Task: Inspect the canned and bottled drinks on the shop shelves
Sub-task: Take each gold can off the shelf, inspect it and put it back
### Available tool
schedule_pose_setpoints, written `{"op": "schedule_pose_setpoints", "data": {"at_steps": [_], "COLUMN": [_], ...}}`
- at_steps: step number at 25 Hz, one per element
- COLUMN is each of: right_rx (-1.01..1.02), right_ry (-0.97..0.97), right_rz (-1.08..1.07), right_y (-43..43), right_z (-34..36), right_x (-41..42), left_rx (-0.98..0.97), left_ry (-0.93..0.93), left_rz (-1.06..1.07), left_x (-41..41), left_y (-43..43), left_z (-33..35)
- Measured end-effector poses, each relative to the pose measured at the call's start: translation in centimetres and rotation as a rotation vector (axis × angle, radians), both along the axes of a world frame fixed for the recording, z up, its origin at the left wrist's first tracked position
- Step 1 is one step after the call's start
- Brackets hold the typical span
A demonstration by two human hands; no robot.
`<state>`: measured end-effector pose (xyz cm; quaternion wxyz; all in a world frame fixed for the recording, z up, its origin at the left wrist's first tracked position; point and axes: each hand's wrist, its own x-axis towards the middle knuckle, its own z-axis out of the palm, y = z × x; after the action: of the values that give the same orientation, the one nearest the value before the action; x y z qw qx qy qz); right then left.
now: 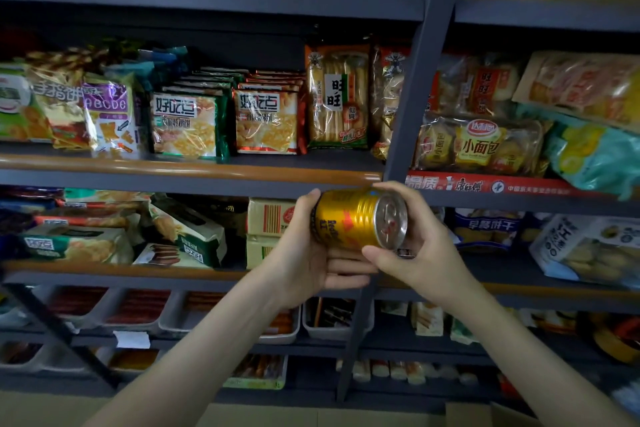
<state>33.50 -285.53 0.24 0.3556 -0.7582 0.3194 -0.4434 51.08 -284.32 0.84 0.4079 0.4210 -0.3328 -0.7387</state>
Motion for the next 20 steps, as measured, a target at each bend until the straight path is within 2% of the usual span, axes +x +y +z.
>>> {"op": "schedule_pose_setpoints", "data": {"at_steps": [2,5,7,8,11,15,18,20], "right_rx": [0.023,0.056,0.067,0.067,0.020,-0.210,-0.306,-0.366], "right_ry": [-0.041,-0.065,-0.060,-0.049,0.039,0.165,0.086,0.036], "right_rz": [-0.049,-0.085,-0.086,-0.080,-0.102,-0.237,-0.219,-0.194], "right_y": [-0.4,-1.2,-1.6,-1.8,-2.2,-3.9,-7.1,-10.0], "right_z": [0.9,3.3,5.3,6.6,11.3,18.2,23.4,26.8], "right_x": [0.0,-0.6,-1.3,-1.9,-3.8,-6.9,-10.2,-12.3], "left_rx": [-0.173,-0.812,-1.089,-1.161,-1.363,-1.590,-1.644,-1.730], "left_ry": [-0.187,-0.621,-0.890,-0.952,-0.964,-0.997,-0.959,-1.050], "left_rz": [0.062,-0.014,-0.045,-0.011,0.135,0.366,0.375,0.547], "left_x": [0.6,2.3,2.5,2.3,0.3,-3.2,-5.3,-6.3], "left_y": [-0.6,-1.5,-2.5,-3.1,-4.5,-7.0,-9.6,-12.3], "left_z": [0.4,1.9,3.8,4.9,8.7,13.2,17.5,19.5]}}
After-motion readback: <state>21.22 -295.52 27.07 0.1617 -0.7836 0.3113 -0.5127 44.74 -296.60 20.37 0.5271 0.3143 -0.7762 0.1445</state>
